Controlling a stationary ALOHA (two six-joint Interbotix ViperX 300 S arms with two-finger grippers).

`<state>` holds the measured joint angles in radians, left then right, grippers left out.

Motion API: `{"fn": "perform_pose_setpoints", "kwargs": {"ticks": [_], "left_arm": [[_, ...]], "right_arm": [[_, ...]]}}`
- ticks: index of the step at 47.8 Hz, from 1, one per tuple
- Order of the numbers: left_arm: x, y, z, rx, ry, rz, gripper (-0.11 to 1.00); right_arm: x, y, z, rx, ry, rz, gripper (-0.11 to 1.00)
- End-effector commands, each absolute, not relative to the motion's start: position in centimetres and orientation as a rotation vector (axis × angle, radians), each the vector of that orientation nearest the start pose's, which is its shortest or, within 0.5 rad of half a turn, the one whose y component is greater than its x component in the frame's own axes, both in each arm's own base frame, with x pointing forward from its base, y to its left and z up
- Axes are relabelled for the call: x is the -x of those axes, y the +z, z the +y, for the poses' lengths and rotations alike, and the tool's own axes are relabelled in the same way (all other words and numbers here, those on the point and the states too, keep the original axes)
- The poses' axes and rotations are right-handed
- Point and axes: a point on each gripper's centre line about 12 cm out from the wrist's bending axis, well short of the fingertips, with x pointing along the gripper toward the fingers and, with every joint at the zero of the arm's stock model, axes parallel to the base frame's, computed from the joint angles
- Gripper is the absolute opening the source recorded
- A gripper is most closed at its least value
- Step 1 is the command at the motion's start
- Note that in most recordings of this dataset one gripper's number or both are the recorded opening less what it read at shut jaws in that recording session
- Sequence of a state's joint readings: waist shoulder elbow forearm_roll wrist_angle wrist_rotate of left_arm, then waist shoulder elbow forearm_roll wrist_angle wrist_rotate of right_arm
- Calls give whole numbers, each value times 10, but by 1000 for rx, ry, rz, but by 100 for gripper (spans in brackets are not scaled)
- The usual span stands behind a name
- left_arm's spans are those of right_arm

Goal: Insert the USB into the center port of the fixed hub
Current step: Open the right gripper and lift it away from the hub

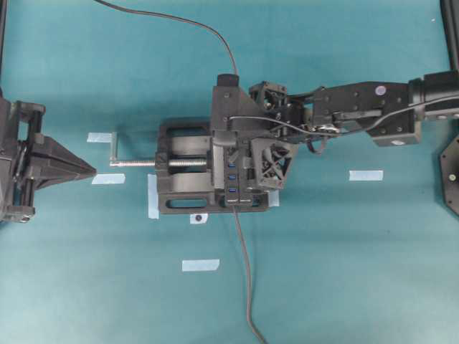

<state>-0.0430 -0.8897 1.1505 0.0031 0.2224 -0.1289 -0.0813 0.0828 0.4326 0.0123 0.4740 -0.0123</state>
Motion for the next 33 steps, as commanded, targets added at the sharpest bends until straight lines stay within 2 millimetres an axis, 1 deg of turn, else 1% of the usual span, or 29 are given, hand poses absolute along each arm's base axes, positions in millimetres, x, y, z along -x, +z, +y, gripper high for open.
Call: {"fn": "perform_pose_setpoints", "kwargs": {"ticks": [1,10,19,33], "left_arm": [[-201,235,-9,114,-13,470,0],[-200,235,-9,116,-13,467,0],[-200,235,-9,114,-13,468,0],[-200,235,-9,114,-13,468,0]], "right_arm": [[-406,191,-32,-39,-69,943,59],[-402,196,-32,-38,-69,932,59],[-398,206,-31,-36,-69,901,59],[-388,210,-30,-37,-69,895,59]]}}
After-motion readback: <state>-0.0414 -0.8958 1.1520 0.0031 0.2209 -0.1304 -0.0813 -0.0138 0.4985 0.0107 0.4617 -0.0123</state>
